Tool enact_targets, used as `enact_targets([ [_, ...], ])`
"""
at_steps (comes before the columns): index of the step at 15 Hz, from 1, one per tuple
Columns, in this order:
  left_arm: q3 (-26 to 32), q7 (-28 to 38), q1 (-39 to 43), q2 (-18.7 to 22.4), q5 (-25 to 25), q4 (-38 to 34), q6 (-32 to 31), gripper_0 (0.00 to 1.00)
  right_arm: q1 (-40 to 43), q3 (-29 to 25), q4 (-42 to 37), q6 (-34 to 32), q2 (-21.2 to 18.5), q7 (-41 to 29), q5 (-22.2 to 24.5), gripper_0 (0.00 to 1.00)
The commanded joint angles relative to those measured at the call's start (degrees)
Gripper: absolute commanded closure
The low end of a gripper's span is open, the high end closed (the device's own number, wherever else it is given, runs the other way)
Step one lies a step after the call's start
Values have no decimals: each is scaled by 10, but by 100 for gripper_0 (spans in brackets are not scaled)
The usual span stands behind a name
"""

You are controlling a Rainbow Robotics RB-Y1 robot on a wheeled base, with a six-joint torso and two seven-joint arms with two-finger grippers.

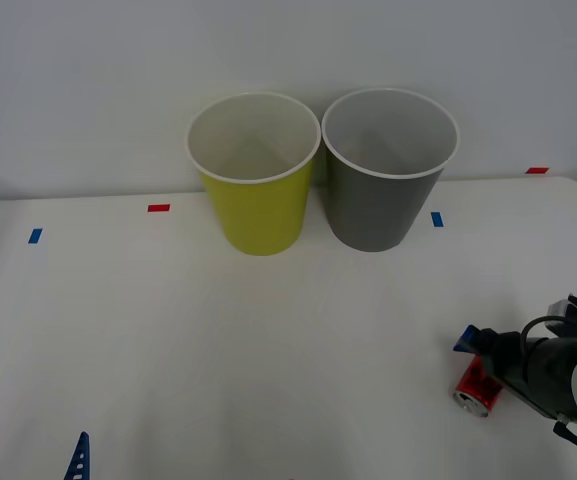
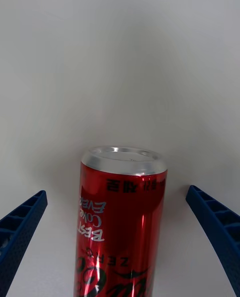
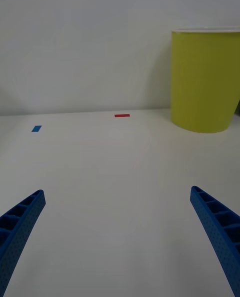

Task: Put cans in the gray bin and PET bottles in the light green bin.

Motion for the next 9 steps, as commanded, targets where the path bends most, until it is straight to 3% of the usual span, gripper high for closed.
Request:
enact_targets([
  [1, 0, 0, 0, 0, 0, 0, 0, 0, -8, 1, 20, -3, 2, 10, 8, 0],
  [6, 0, 0, 0, 0, 0, 0, 0, 0, -11, 11, 20, 16, 3, 10, 31, 0],
  [7, 0, 0, 0, 0, 0, 0, 0, 0, -12, 18, 19, 16, 2, 9, 47, 23],
  [8, 0, 0, 0, 0, 0, 0, 0, 0, -14, 26, 20, 16, 2, 7, 63, 39],
  [9, 0, 0, 0, 0, 0, 0, 0, 0, -14, 30, 19, 16, 2, 4, 69, 41],
])
